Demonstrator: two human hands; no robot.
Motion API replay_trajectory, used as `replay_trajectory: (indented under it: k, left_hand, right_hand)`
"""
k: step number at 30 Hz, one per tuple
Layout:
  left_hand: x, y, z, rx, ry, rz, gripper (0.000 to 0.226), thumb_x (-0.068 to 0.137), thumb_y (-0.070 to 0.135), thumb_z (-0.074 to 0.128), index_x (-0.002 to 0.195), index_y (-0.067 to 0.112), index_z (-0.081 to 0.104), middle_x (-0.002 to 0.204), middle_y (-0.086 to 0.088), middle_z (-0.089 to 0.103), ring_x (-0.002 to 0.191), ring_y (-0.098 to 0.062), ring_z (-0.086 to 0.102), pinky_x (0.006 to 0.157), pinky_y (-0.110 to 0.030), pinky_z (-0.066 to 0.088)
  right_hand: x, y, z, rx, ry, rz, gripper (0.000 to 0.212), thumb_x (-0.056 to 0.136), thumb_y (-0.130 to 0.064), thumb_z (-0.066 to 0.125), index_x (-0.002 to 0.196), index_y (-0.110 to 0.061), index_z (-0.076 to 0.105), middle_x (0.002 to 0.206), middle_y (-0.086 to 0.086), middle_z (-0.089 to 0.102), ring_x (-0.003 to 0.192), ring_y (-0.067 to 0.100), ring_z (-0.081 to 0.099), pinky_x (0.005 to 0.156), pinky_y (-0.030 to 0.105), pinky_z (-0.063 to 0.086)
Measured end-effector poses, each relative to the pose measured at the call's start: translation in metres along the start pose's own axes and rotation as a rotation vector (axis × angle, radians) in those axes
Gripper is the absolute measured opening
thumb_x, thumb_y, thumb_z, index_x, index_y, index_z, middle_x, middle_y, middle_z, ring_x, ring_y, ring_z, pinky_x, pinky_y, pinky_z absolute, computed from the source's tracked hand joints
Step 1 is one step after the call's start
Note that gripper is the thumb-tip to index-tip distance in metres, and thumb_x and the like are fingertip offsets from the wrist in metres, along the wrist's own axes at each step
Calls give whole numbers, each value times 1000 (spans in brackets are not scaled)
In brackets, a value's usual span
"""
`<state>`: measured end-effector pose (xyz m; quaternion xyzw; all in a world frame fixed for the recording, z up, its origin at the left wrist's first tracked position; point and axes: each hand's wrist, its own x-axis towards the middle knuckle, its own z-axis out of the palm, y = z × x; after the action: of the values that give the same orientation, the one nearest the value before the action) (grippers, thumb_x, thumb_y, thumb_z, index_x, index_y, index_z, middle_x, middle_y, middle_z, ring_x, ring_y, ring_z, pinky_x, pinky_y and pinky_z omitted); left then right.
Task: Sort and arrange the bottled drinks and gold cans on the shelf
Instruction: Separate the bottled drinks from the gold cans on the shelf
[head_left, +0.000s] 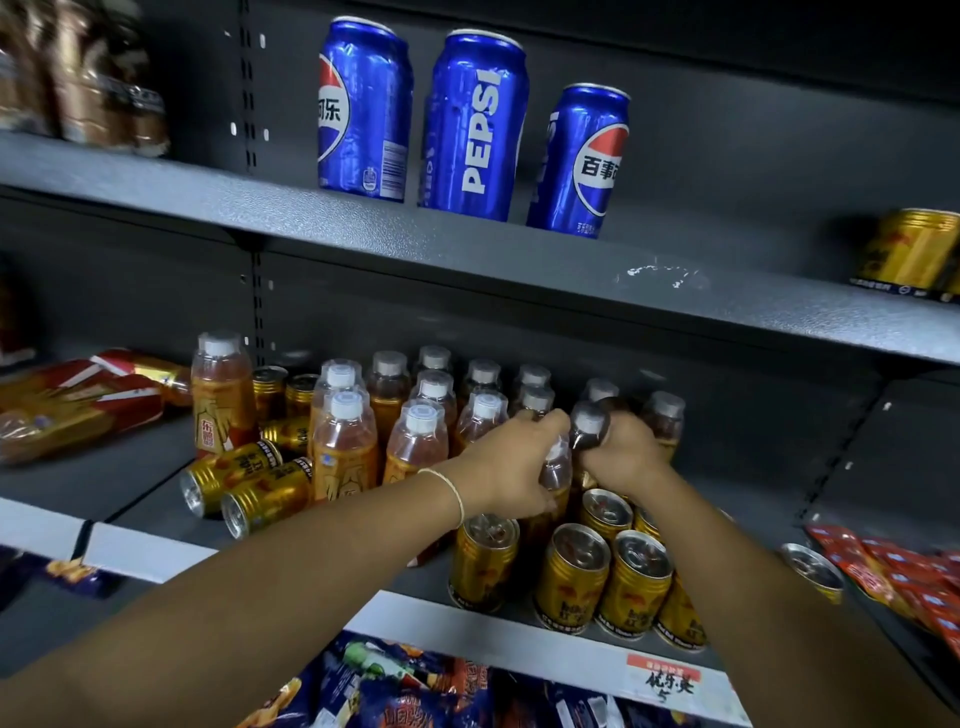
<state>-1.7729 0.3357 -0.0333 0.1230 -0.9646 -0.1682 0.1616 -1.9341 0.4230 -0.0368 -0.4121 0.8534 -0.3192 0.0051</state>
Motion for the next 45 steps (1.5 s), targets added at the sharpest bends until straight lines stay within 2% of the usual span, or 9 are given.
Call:
replay_trajectory:
  k: [8,12,19,23,26,32,38,41,45]
  left_hand:
    - [-8,8,-6,-62,113,18,73,68,16,82,124,24,37,121,-6,47,101,-24,55,78,-40,55]
    - [-12,14,-27,-89,215,48,70,67,18,83,121,25,38,120,-6,48,101,-24,54,70,-31,45]
    - [-51,14,-54,-156,353,143,72,72,18,82,126,28,35,133,-1,40,105,-25,56,82,-40,54]
    - [-83,5,-68,-156,437,219,72,76,19,79,131,27,33,139,2,35,107,-24,57,78,-33,53]
    - [-109,-2,-85,-211,460,244,74,74,19,80,130,31,34,137,3,38,109,-20,55,78,-28,51]
    - [-174,-28,-128,-280,443,192,70,65,30,84,120,32,40,108,6,49,94,-14,54,73,-24,46]
    - [-246,-75,-164,-164,248,82,59,66,17,77,118,19,48,97,1,57,81,-14,57,62,-29,56]
    - [-282,-110,-173,-108,159,-4,44,69,11,70,107,15,49,88,0,58,75,-17,58,51,-28,49]
    - [-334,-167,-182,-3,141,-122,34,71,20,68,101,16,51,90,-3,61,81,-23,59,65,-40,54]
  right_hand:
    - [-27,-9,-24,263,286,-27,30,69,-19,85,94,-23,68,86,-10,69,81,5,64,64,13,43]
    - [-52,-24,-40,323,466,-62,48,69,-18,88,99,-30,52,90,-16,62,82,4,61,68,11,42]
    - [-101,-57,-48,-69,553,-374,64,72,-3,79,128,-18,51,117,0,48,105,14,50,83,20,42]
    - [-132,-89,-47,-208,539,-379,67,70,6,73,131,-10,51,131,12,49,123,31,48,105,52,44]
    - [-154,-119,-42,-321,497,-319,71,72,-1,76,135,-8,45,135,13,50,129,32,45,112,55,35]
    - [-187,-191,-18,-395,292,-73,83,70,-22,78,139,-21,31,130,6,51,113,27,54,87,39,48]
    - [-204,-257,32,-286,102,-27,78,72,-28,77,138,-28,34,81,-13,49,67,2,47,57,23,42]
    - [-213,-290,70,-189,17,-57,78,71,-34,79,137,-34,36,85,-17,50,67,-4,48,47,12,34]
    - [-220,-331,129,-134,-127,-104,75,72,-37,78,136,-36,40,117,-7,52,85,9,54,56,18,40]
